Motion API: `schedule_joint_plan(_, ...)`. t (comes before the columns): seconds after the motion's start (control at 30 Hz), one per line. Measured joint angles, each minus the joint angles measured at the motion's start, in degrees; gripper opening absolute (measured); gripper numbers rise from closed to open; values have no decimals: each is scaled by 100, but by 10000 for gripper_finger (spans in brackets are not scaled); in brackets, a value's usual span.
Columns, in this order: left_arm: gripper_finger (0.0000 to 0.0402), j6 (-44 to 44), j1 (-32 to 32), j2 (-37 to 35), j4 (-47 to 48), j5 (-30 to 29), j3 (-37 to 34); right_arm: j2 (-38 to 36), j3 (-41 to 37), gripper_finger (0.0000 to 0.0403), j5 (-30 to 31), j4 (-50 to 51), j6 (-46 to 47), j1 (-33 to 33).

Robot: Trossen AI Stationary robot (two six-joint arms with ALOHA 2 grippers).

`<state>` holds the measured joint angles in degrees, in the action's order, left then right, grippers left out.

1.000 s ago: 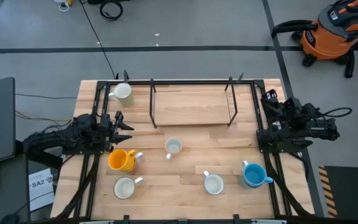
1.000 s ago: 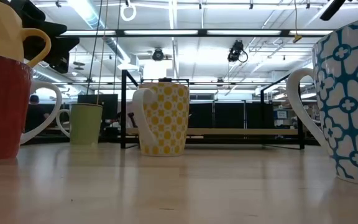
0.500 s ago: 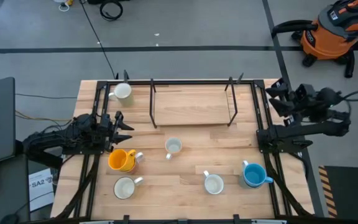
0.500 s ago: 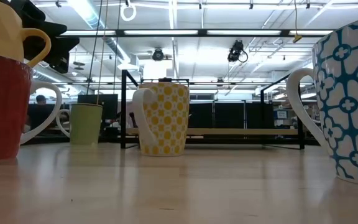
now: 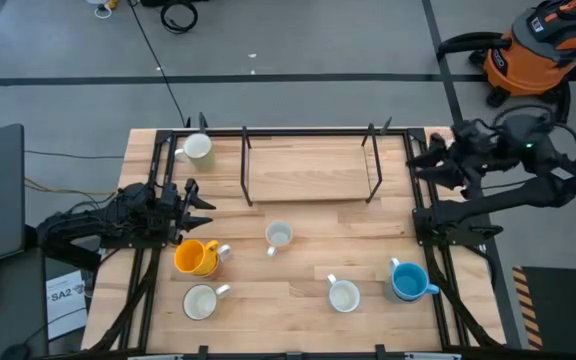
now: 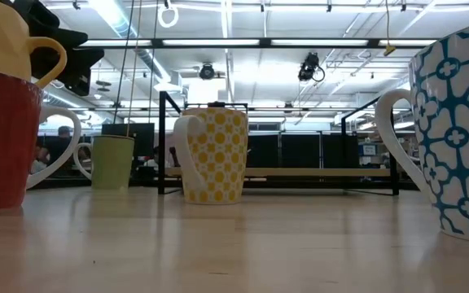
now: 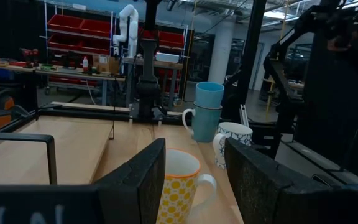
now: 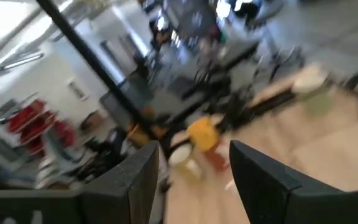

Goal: Place coffee mugs
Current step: Put the blue mug on the shelf

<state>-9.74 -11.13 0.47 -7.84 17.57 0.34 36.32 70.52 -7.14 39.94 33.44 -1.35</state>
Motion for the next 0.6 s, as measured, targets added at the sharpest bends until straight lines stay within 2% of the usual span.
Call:
schedule_joint_plan(0.3,172,2,0,0,44,1,0,625,0,203,-411,1124,1851,-37)
schedule_joint_plan(0.47,172,4,1,0,85,1,0,998,0,203,-926,2017,2364,-251)
schedule_joint_plan(0.6,172,4,-1,0,85,1,0,1344,0,203,-1001,2839,2602,-567)
